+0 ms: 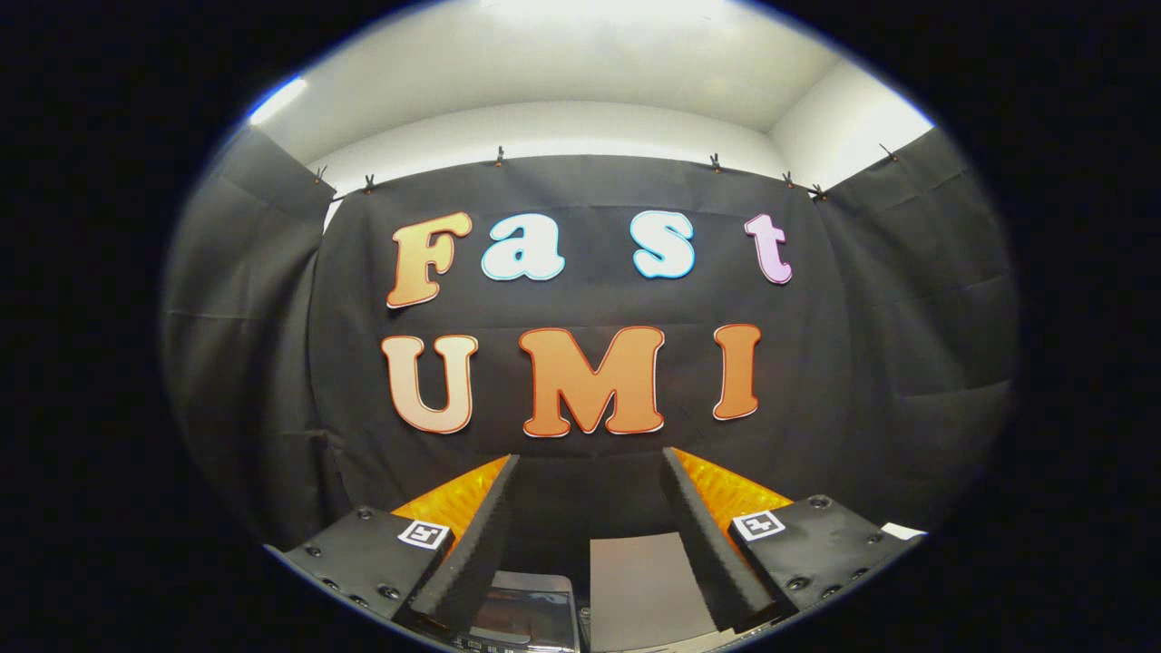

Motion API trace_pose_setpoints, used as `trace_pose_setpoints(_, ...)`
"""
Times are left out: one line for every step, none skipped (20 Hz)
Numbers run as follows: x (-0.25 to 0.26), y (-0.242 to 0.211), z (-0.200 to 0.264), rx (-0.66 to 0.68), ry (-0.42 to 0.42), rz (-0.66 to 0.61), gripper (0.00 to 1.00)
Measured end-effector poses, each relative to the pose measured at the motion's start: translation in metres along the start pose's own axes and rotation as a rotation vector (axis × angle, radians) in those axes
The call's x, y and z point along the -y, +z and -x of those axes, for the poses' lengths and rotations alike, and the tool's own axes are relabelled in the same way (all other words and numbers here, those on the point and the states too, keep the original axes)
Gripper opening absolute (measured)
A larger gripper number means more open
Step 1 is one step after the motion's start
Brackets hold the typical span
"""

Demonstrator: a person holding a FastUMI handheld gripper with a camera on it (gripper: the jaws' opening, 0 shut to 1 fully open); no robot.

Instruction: Put the clothes into the washing machine and then close the washing machine lid.

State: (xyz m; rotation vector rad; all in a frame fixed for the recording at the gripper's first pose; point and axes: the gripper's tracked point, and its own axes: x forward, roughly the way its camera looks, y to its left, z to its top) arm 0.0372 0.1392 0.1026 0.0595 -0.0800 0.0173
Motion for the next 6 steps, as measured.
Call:
trace_pose_setpoints(0.0024, 0.0004, 0.0014, -0.002, -0.002, -0.001, 0.98)
trace_pose_setpoints(0.0053, 0.0005, 0.0033, -0.002, -0.008, 0.001, 0.98)
trace_pose_setpoints(0.007, 0.0015, 0.0039, -0.002, -0.01, 0.003, 0.98)
trace_pose_setpoints(0.0078, 0.0019, 0.0041, -0.001, -0.012, 0.003, 0.98)
trace_pose_setpoints(0.0106, 0.0021, 0.0058, 0.0, -0.017, 0.005, 0.98)
trace_pose_setpoints(0.0118, 0.0019, 0.0061, -0.003, -0.018, 0.004, 0.98)
